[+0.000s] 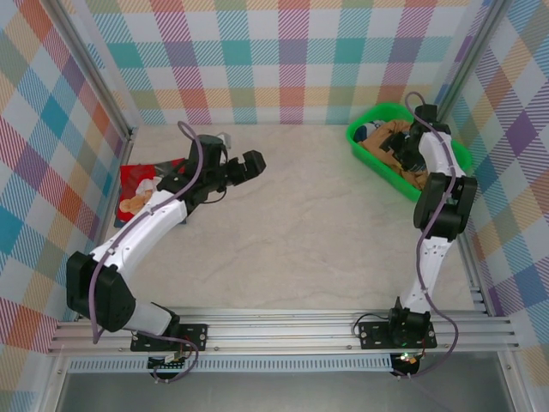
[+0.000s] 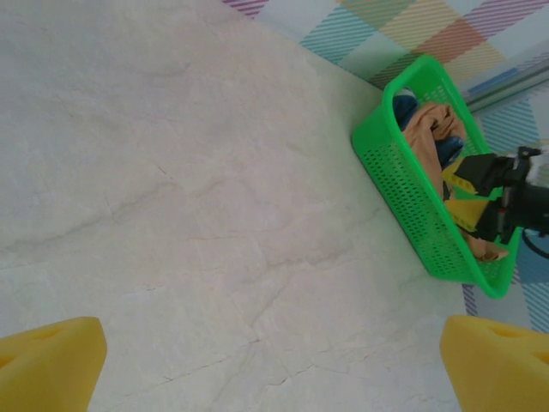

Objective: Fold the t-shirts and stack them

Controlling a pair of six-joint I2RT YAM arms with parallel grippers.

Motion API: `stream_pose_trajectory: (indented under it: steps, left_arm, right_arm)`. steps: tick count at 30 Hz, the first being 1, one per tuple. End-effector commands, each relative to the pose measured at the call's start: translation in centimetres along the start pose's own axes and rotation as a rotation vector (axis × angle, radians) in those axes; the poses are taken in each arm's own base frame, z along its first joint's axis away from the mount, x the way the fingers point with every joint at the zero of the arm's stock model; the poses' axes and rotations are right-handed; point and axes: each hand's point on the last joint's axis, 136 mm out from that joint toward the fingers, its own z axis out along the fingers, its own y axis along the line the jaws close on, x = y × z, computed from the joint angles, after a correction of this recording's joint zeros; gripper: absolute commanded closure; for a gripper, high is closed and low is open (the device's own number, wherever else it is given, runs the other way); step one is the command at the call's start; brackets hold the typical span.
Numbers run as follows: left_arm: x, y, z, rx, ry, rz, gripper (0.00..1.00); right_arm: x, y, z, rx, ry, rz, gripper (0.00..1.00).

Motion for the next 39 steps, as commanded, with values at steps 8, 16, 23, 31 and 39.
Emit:
stream_pose_trajectory:
  steps: [8, 16, 23, 31, 39]
  left_arm:
    - [-2.2, -5.0, -2.6, 0.188, -0.093, 0.009, 0.0]
    - [-2.5, -5.8, -2.2, 0.207, -0.075, 0.029, 0.01]
    - [-2.8, -6.5, -1.6, 0.223, -0.069, 0.035, 0.01]
    - [-3.5, -7.4, -1.4, 0.241, -0.07, 0.043, 0.01]
    - [-4.3, -4.9, -2.0, 0.058, -0.089, 0.065, 0.0]
  right_arm:
    - [-1.3, -0.6, 2.0, 0.049, 0.011, 0.035, 0.67]
    - [-2.8, 1.3, -1.9, 0.036, -0.108, -0.006, 1.0]
    - [-3.3, 5.8, -10.3, 0.009, -0.317, -0.071, 1.0]
    - [-4.3, 13.6, -21.6, -0.211, -0.546, -0.191, 1.0]
    - [2.4, 27.6, -35.0, -0.692, -0.598, -0.546, 1.0]
